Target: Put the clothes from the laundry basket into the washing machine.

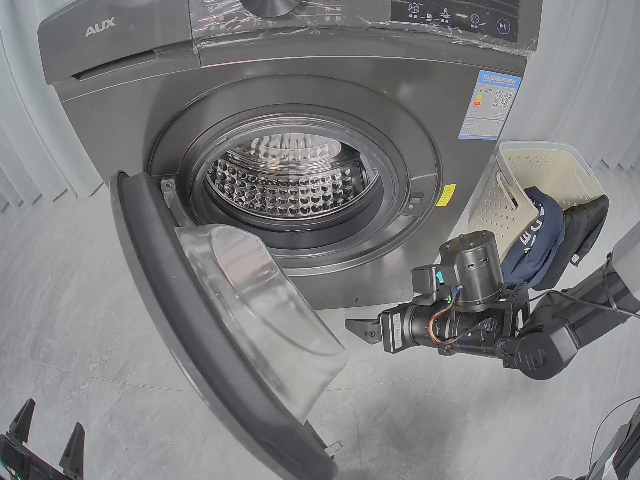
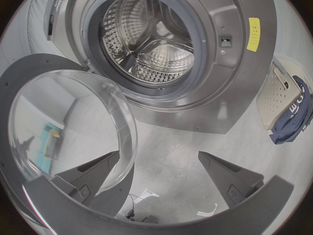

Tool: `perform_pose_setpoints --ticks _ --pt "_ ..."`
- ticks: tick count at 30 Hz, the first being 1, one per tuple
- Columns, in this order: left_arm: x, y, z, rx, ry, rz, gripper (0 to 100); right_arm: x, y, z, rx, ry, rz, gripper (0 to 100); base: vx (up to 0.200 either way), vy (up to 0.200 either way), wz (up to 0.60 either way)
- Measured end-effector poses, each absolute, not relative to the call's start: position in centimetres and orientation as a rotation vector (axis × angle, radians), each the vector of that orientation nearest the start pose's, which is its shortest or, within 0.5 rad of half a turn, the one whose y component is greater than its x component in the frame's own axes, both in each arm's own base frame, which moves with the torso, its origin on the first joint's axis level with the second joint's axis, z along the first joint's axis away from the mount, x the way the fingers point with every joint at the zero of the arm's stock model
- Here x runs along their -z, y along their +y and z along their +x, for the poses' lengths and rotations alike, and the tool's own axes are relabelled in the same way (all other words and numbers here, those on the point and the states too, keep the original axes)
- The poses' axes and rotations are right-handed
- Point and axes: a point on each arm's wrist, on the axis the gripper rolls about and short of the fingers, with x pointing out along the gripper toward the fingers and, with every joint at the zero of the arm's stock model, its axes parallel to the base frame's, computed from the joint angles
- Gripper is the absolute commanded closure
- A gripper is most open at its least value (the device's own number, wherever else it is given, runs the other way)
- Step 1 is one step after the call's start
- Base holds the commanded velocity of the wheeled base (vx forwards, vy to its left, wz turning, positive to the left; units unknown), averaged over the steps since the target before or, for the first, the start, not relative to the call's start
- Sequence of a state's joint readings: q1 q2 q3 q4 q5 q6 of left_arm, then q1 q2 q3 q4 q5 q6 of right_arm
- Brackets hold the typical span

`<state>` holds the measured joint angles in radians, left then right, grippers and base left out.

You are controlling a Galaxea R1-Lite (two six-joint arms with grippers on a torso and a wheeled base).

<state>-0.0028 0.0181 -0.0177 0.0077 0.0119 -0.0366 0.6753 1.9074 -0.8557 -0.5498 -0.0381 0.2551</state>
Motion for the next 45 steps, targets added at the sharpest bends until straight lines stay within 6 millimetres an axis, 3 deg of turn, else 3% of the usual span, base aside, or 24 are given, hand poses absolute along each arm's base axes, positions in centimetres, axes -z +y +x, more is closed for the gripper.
perform_pose_setpoints --ticks 8,14,20,32,45 --pt "-8.0 0.0 -2.3 -0.010 0.008 -0.035 0 -12.8 22.0 27.2 -0.564 0.523 0.094 0 -0.200 0.000 0.00" --pt "-8.0 0.0 -2.3 -0.011 0.008 -0.036 0 -12.1 23.7 28.0 -0.582 0.527 0.098 0 0.000 0.000 0.00" --pt "-8.0 0.0 -2.3 -0.011 0.007 -0.038 0 -11.4 25.8 27.4 -0.627 0.543 0.090 0 0.000 0.000 0.00" --pt "-8.0 0.0 -2.3 -0.011 0.008 -0.037 0 -11.6 27.4 28.6 -0.640 0.496 0.128 0 -0.100 0.000 0.00" --pt "-8.0 0.0 -2.3 -0.011 0.007 -0.041 0 -10.4 32.5 29.3 -0.686 0.462 0.155 0 0.000 0.000 0.00"
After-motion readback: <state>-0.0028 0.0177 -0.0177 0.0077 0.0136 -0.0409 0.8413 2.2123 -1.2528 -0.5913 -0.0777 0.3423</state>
